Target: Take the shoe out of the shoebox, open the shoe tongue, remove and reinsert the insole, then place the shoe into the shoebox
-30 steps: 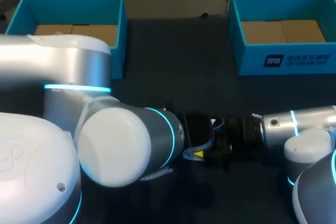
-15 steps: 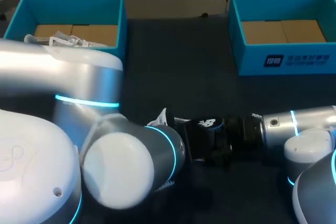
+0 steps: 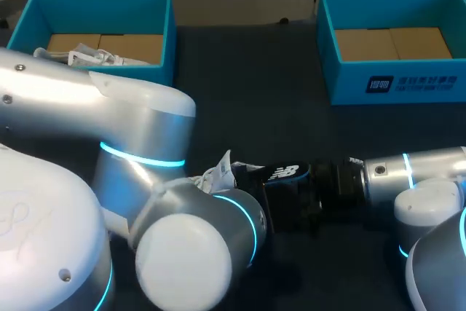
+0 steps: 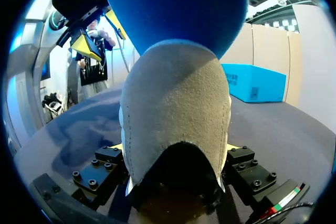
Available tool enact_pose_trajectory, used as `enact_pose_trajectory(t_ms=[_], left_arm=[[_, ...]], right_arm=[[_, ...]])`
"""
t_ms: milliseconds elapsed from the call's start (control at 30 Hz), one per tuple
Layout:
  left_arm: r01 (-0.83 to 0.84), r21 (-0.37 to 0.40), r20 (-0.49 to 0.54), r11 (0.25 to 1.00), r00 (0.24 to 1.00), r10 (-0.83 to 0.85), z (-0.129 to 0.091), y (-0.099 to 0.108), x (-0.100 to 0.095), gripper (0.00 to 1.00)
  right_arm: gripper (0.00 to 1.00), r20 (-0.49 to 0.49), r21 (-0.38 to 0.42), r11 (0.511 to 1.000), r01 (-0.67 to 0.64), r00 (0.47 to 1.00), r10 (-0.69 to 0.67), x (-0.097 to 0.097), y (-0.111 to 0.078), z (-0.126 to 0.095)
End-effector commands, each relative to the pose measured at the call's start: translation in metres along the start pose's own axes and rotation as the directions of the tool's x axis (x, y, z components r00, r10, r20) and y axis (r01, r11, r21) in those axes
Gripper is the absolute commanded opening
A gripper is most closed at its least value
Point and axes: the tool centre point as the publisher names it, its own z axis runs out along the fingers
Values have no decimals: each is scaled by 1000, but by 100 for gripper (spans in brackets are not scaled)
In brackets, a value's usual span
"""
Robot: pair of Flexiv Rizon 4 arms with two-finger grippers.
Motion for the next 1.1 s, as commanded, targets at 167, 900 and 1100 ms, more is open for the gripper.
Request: enact_pose_trajectory(t_ms=[167, 900, 1100], left_arm=[[4, -19, 96, 1000, 995, -2, 12, -11, 7, 31], [89, 4, 172, 996, 981, -88, 35, -6, -6, 33], [111, 11, 176, 994, 978, -111, 41, -6, -10, 34]], right_arm=[[0, 0, 5, 1000, 0, 1000, 0, 1, 1, 1], [0, 0, 5, 1000, 0, 1000, 0, 1, 1, 1], [0, 0, 5, 1000, 0, 1000, 0, 1, 1, 1]])
